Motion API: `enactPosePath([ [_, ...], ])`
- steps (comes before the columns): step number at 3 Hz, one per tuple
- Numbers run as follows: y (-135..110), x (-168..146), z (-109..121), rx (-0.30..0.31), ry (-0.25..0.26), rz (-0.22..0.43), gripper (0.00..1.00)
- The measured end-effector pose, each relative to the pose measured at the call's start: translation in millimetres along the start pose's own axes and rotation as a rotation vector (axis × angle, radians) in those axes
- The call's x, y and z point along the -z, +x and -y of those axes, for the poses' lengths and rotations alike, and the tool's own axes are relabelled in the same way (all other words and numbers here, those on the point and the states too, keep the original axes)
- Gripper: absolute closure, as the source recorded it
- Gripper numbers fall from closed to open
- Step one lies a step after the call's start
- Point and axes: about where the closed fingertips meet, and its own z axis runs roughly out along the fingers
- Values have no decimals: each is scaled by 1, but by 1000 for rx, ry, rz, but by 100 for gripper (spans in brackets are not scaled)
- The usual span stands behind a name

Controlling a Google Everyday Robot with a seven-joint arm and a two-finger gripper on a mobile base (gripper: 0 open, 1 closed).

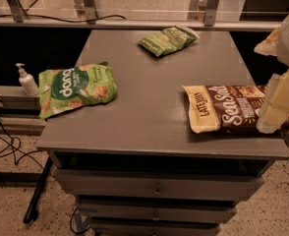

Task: Pick green jalapeno chip bag

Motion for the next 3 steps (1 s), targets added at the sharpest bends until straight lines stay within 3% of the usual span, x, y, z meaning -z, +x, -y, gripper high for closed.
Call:
enactPosePath([
  [1,0,0,0,0,0,0,0],
  [3,-22,-37,30,14,63,109,0],
])
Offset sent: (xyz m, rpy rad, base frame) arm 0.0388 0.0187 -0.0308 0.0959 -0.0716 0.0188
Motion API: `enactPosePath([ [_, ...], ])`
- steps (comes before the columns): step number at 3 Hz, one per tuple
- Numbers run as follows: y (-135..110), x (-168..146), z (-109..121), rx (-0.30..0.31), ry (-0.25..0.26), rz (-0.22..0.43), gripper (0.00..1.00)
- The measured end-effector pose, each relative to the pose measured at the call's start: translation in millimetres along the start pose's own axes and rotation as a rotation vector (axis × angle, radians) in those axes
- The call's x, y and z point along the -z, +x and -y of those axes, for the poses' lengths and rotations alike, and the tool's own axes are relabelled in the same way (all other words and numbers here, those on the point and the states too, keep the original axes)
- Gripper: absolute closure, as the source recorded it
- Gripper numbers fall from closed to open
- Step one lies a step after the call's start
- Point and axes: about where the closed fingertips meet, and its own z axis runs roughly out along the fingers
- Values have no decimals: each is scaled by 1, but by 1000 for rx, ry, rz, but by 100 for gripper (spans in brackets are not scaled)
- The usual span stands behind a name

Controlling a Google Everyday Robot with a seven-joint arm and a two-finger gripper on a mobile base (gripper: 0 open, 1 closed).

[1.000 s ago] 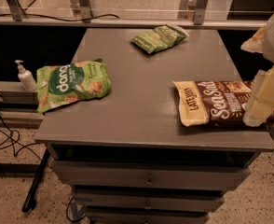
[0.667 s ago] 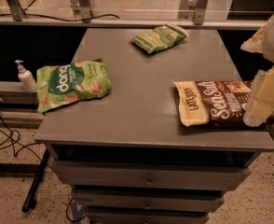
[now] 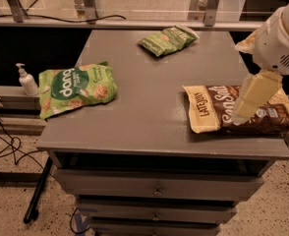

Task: Pick green jalapeno chip bag

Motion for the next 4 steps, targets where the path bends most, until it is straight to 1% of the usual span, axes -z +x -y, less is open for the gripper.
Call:
enactPosePath([
  [1,-18,-21,33,11,51,75,0],
  [2,-41,-37,66,-15,84,139,0],
  [3,-60,-59,91,-115,81,202,0],
  [4,-61,-59,91,-111,78,205,0],
])
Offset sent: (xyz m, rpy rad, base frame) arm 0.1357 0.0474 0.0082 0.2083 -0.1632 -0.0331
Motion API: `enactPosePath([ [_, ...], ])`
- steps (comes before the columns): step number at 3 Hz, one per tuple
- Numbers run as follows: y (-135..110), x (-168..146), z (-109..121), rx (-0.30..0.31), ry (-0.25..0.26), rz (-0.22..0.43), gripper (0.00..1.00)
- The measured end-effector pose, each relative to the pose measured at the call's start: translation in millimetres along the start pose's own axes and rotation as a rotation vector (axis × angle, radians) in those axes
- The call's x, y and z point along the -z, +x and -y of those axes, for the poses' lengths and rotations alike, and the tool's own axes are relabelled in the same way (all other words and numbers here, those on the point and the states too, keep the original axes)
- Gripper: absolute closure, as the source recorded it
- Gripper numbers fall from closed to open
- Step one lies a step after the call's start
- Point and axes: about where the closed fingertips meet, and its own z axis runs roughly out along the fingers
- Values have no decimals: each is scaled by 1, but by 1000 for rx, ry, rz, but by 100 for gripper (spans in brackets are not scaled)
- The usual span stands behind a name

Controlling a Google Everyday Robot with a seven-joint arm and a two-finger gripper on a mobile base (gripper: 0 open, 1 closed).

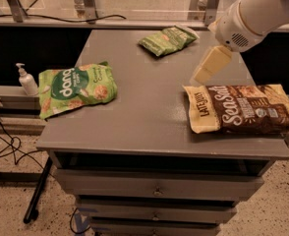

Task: Pick green jalapeno chip bag

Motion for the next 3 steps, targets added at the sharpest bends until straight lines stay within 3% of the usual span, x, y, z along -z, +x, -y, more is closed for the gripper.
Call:
enactPosePath([
  [1,-7,-17,2,-12,10,50,0],
  [2,-33,-68,22,-45,36,137,0],
  [3,-55,-120,51,-115,77,216,0],
])
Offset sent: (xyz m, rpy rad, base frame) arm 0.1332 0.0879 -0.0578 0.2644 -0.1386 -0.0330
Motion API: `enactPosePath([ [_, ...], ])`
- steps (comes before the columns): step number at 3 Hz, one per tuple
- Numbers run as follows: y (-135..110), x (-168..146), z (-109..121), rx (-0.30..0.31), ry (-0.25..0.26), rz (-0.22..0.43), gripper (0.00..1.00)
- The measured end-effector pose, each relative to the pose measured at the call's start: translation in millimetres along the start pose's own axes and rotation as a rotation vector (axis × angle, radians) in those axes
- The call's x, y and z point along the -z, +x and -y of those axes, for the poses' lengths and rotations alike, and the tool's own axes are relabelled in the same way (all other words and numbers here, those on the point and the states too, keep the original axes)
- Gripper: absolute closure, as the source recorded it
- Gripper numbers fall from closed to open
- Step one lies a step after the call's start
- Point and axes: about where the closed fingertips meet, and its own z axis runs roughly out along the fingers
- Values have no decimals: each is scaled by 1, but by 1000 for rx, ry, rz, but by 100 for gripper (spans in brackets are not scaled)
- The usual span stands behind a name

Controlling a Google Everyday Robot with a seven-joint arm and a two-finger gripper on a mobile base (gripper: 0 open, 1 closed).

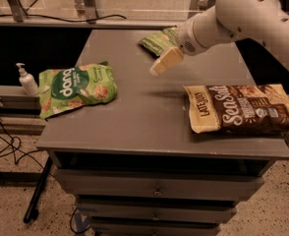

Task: Pick green jalapeno chip bag

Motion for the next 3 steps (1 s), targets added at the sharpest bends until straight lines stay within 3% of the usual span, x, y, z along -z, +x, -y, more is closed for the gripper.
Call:
enactPosePath([
  [1,-10,-46,18,-79,44,34,0],
  [3,-5,-108,55,-95,166,29,0],
])
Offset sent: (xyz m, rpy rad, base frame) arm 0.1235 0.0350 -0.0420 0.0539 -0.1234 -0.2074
